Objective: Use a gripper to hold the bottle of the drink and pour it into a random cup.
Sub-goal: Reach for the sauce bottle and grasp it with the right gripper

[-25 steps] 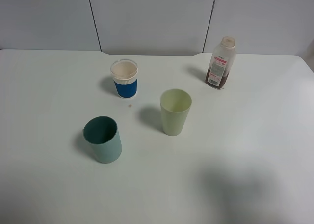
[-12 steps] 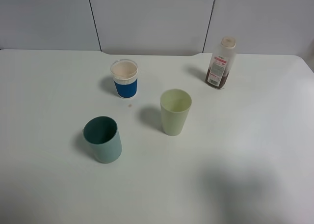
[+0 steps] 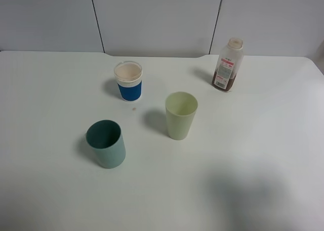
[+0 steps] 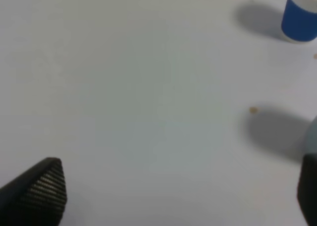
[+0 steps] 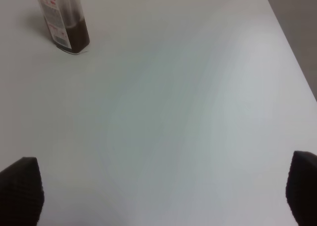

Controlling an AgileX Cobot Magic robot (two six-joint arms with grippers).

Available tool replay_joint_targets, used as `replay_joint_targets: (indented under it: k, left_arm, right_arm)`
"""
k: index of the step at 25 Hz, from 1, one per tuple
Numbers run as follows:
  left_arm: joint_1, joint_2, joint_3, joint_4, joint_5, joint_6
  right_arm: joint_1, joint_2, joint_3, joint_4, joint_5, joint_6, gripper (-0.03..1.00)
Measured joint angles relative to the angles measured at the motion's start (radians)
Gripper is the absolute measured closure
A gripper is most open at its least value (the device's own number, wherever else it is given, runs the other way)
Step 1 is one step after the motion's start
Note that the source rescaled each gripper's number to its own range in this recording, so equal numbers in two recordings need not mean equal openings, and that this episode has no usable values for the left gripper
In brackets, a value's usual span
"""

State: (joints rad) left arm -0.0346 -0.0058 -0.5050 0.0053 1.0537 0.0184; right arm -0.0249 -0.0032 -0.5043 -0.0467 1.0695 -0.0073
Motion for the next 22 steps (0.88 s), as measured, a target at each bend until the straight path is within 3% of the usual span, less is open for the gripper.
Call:
replay_joint_targets:
  k: [22]
  left_arm:
    - [0.0,0.0,0.0,0.0,0.0,0.0]
  right_arm:
    - [0.0,0.0,0.0,0.0,0.0,0.0,-0.03]
